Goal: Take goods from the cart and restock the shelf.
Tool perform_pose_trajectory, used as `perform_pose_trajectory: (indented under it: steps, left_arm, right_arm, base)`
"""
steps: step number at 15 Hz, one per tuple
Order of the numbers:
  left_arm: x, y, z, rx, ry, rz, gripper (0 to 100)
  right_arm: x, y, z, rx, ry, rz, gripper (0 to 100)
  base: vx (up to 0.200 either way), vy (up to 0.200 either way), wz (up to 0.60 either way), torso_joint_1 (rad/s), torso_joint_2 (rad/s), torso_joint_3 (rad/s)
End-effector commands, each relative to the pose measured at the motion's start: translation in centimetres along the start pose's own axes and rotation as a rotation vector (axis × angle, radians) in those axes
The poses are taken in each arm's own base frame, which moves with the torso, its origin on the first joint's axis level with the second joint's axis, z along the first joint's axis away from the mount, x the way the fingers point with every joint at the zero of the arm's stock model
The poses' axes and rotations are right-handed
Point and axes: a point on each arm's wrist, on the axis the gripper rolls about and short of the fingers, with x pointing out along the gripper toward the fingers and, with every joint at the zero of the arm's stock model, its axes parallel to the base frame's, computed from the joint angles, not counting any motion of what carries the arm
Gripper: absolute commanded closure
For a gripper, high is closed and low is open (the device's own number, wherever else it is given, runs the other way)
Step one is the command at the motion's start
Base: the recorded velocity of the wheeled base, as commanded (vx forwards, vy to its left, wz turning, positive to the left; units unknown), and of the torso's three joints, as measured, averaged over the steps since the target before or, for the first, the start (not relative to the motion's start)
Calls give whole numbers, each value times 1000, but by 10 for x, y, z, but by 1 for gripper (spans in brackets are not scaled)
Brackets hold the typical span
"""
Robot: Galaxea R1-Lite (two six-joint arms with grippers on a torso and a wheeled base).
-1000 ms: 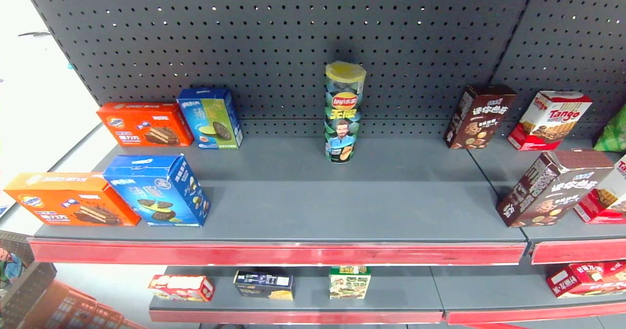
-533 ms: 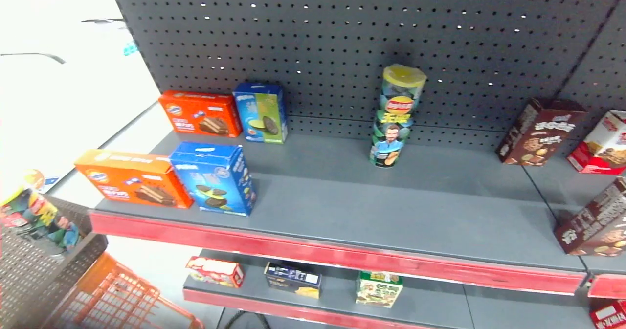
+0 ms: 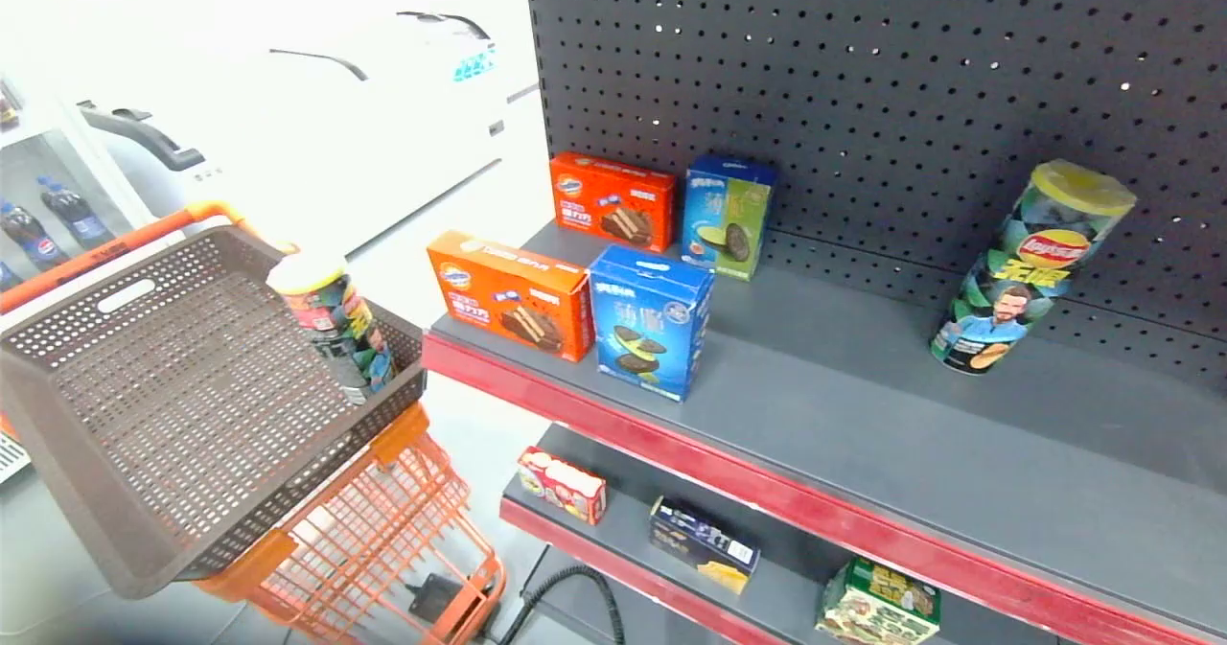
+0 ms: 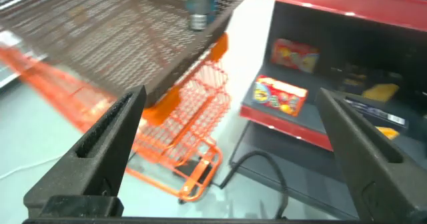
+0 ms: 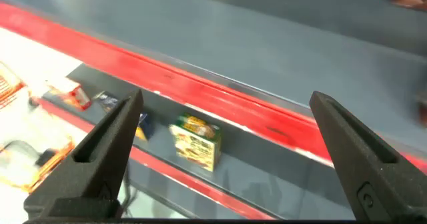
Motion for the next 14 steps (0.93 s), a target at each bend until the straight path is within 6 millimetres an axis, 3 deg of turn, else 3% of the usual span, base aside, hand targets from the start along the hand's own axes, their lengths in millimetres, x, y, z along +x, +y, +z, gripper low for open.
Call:
perform_pose_trajectory:
  steps: [1, 9, 10, 11, 12, 14]
  left_arm:
    - [0, 0, 0, 0, -1, 0, 0]
    - [0, 0, 1, 6, -8, 9, 0]
    - [-8, 0, 23, 22, -74, 20, 0]
    - [-9, 1, 26, 27, -77, 21, 0]
    - [-3, 1, 48, 32, 52, 22, 0]
    - [14, 0, 63, 35, 154, 16, 0]
  right_arm:
    - [0, 0, 0, 0, -1, 1, 0]
    - [0, 0, 0, 0, 1, 1, 0]
    - [0, 0, 0, 0, -1, 0, 0]
    - [0, 0, 0, 0, -1, 1, 0]
    - [0, 0, 0, 0, -1, 1, 0]
    - [0, 0, 0, 0, -1, 1, 0]
  base:
    - [0, 0, 0, 0, 0, 0]
    - [0, 0, 0, 0, 0, 0]
    - [0, 0, 0, 0, 0, 0]
    - [0, 0, 0, 0, 0, 0]
    - [0, 0, 0, 0, 0, 0]
    - [0, 0, 0, 0, 0, 0]
